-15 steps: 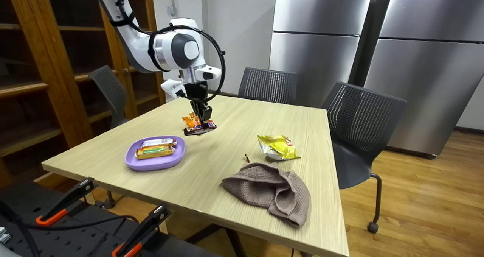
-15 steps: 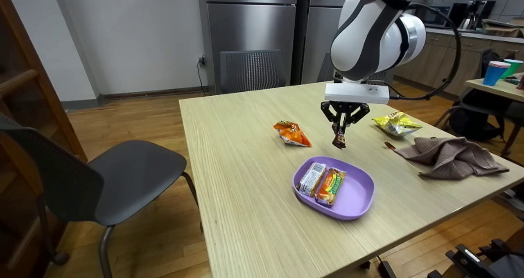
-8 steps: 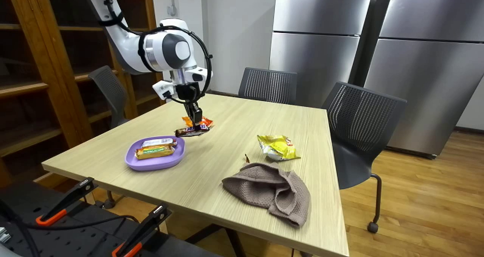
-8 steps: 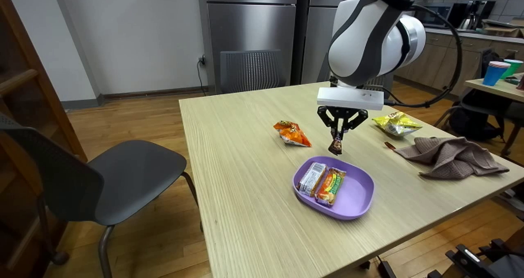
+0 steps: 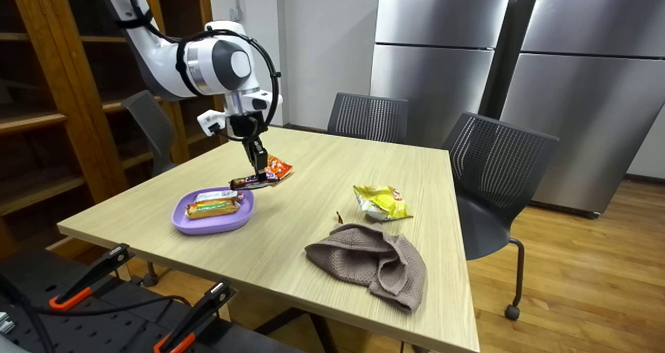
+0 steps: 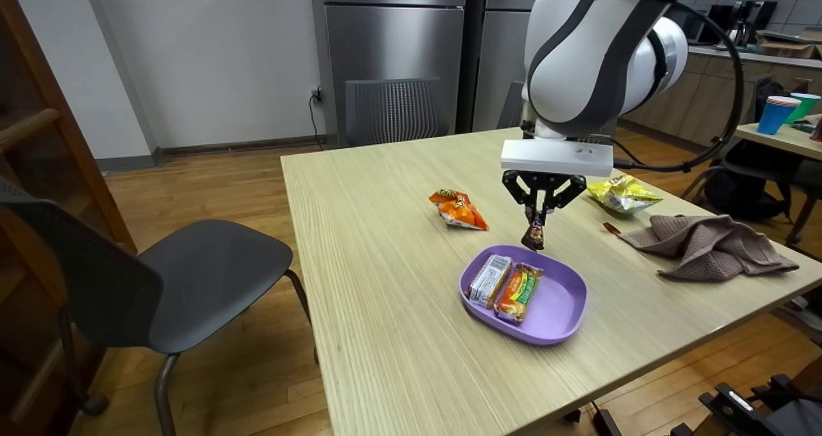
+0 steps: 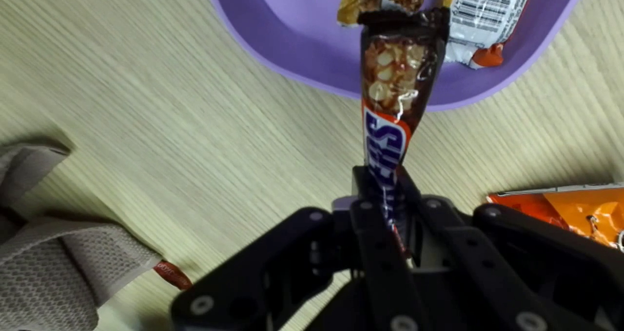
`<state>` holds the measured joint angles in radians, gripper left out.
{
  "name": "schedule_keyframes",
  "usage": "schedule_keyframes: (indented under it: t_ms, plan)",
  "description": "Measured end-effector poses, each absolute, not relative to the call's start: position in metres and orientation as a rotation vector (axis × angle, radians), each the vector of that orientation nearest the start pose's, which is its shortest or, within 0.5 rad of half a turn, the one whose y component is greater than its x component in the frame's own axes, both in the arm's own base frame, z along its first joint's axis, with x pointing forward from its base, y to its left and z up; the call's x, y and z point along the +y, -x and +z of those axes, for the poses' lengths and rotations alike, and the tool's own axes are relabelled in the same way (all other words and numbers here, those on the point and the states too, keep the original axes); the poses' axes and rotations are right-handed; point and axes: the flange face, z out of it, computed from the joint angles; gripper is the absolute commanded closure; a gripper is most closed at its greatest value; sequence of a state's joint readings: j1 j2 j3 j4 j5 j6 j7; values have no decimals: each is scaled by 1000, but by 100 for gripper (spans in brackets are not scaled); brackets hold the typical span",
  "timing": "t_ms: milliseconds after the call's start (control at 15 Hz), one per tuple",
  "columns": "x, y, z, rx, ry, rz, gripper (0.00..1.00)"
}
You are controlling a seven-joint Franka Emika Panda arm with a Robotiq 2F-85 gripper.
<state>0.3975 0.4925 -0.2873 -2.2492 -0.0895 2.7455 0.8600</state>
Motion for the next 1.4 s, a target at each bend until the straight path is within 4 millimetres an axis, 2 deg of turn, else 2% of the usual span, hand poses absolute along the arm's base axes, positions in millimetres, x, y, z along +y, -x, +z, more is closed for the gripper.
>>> schedule_keyframes:
  t_ms: [800, 1400]
  plan:
    - [72, -478, 152, 1044, 3139, -65, 97]
    - [92, -456, 139, 1024, 3149, 3, 97]
